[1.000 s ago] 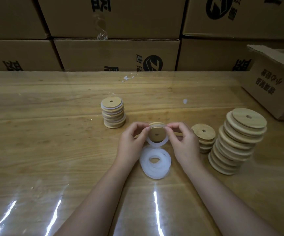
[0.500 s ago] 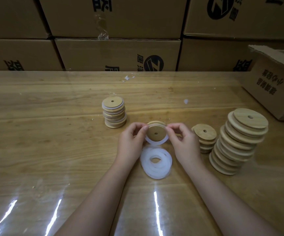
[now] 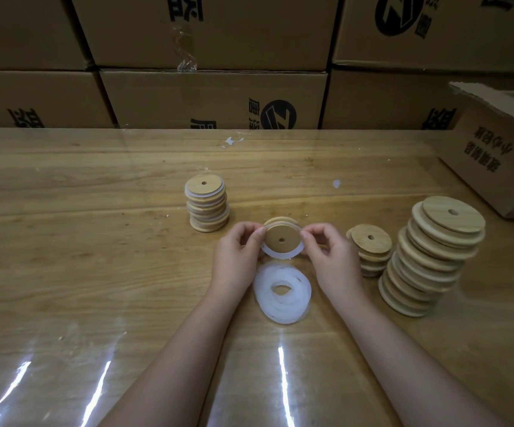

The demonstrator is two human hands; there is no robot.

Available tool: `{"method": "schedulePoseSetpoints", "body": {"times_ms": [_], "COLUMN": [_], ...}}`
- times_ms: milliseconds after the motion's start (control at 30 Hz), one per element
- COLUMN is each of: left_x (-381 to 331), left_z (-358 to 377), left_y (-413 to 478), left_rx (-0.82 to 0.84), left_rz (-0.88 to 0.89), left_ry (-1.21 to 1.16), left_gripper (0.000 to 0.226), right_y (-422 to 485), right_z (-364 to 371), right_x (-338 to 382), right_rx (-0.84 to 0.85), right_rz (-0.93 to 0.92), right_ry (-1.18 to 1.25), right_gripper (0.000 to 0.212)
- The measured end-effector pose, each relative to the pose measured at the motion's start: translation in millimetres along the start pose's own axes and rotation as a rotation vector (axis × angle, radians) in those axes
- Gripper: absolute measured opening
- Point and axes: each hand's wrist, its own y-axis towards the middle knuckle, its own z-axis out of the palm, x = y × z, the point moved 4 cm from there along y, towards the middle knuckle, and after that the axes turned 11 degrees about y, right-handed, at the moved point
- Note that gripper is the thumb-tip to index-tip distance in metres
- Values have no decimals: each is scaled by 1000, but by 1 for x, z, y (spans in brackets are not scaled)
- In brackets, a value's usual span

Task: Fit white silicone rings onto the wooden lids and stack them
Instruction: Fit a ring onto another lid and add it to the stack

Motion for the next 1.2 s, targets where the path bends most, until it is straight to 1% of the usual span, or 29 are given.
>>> {"method": "schedulePoseSetpoints", "body": {"times_ms": [133,267,567,700,967,1200], "left_x": [1,1,5,7,8,6], "left_z": [0,1,1,-3,-7,-8], "left_y": [0,0,3,7,8,9], "left_rx": [-2,2,-7,49,121,148], "left_rz": [-29,-47,-63,-54,-66,-60], "left_ry": [-30,-57,-32,77,61,78], "left_gripper": [12,12,13,15,12,9], "right_y": [0,0,0,1,1,2], "right_z": [0,0,0,0,0,1], "right_x": [-2,-3,-4,-5,-6,-6], "right_rx": [15,18,47,45,55,89], "right_rz": [32,51,79,72,66,61], "right_ry": [-25,-48,-127,-147,-142,-153], "right_gripper": [9,4,3,5,5,10]}}
